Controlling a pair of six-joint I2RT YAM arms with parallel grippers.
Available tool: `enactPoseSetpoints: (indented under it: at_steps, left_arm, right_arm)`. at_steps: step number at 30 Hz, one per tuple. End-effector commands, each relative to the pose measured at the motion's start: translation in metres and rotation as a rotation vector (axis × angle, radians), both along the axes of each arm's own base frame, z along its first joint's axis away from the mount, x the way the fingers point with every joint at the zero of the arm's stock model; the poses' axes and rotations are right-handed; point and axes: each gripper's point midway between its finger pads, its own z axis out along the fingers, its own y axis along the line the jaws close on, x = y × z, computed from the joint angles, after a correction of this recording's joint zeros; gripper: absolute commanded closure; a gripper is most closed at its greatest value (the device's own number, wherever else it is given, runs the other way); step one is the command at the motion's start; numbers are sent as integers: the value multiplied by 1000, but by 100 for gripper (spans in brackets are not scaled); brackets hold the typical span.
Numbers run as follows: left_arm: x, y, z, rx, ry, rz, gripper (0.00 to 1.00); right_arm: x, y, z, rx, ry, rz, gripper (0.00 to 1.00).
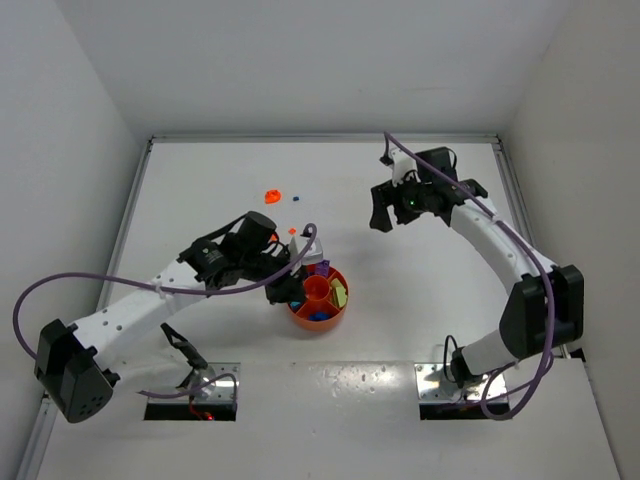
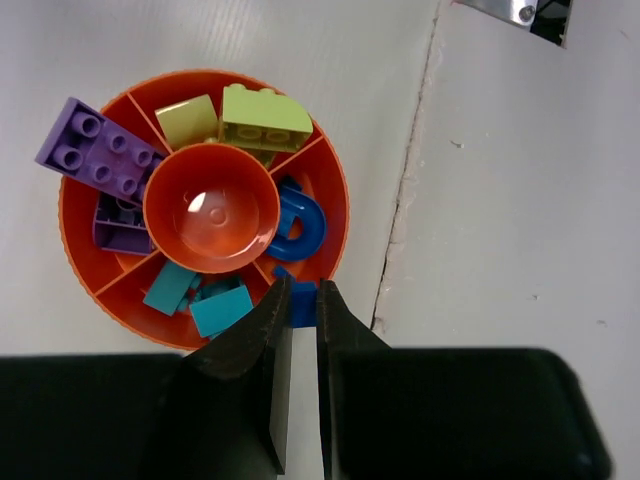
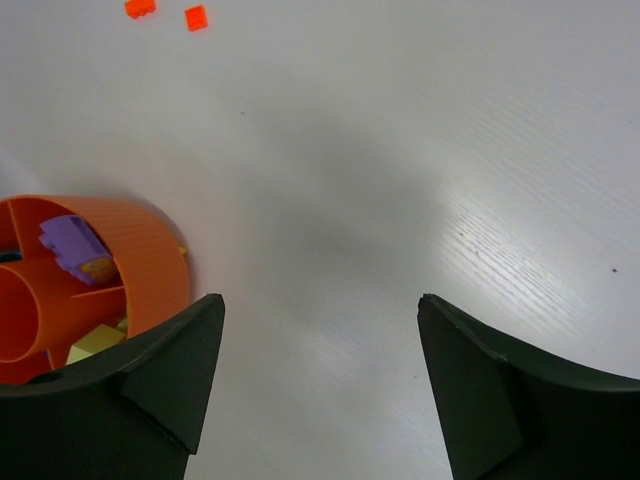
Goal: Sort the legos into containers by color
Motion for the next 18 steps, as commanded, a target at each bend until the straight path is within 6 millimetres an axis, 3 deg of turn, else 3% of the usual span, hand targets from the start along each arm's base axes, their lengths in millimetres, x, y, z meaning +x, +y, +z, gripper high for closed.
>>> enactPoseSetpoints:
  at_steps: [1,6,8,9,18]
  left_arm:
    - [2,-11,18,-69,-51,-22,96]
    - [13,-22,5,-5,-46,-2,96]
    - [17,-26,15,-20,-62,-2,96]
    - [14,-27,8,-1,-42,-11,96]
    - [11,-39,4,23,-48,-47,96]
  right_arm:
    - [3,-21,5,-46,-31,-39,21]
    - [-3,-22,-3,-34,-2,-34,15]
    - [-13,-18,-16,-14,90,-22,15]
    - [-17,-17,-20,-12,116,-15,15]
    - [-11,-7,-15,61,129,-71,15]
